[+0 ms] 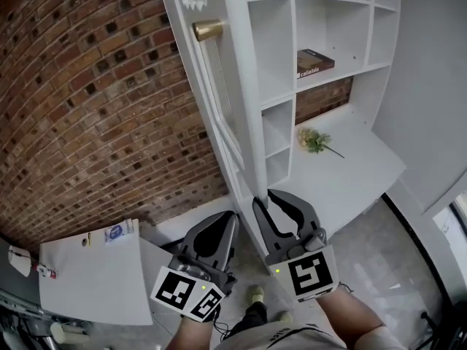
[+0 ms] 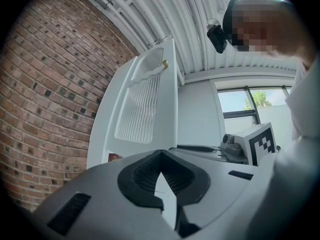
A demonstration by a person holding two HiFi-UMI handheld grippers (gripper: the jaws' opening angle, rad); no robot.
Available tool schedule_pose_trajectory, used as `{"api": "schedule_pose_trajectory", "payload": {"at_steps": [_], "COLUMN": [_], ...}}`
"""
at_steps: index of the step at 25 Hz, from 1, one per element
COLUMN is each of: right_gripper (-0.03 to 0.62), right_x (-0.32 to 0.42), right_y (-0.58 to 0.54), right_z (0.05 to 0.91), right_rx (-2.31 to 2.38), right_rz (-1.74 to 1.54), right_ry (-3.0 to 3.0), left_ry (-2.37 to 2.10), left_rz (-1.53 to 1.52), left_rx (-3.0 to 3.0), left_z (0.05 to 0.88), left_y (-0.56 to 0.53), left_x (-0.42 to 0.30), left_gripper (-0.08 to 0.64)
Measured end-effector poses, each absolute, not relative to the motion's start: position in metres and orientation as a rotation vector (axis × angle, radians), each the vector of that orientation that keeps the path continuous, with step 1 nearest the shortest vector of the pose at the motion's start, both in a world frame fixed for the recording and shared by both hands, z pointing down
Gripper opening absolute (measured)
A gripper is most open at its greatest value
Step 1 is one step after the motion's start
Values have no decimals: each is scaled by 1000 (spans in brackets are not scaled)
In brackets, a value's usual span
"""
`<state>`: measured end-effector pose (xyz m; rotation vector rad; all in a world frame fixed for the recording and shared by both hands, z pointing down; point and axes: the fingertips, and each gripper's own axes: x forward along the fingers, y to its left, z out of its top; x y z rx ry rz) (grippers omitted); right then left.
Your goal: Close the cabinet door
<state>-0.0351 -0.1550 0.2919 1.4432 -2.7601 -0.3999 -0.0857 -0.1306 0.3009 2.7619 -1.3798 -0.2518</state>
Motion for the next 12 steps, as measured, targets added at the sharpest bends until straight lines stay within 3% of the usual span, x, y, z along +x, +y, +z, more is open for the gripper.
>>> {"api": "schedule_pose_trajectory", "payload": {"at_steps": [12], "right_gripper": [84], "right_x": [15], "right_y": [-186], "right_z": [292], "right_rx": [1570], "right_rz": [-314], "right_ry": [-2712], "left_ry": [-1229], "left_rz": [-248], "left_rx": [2811], "left_z": [306], "left_y": [-173], "left_x": [-52], "left_gripper": [11]}}
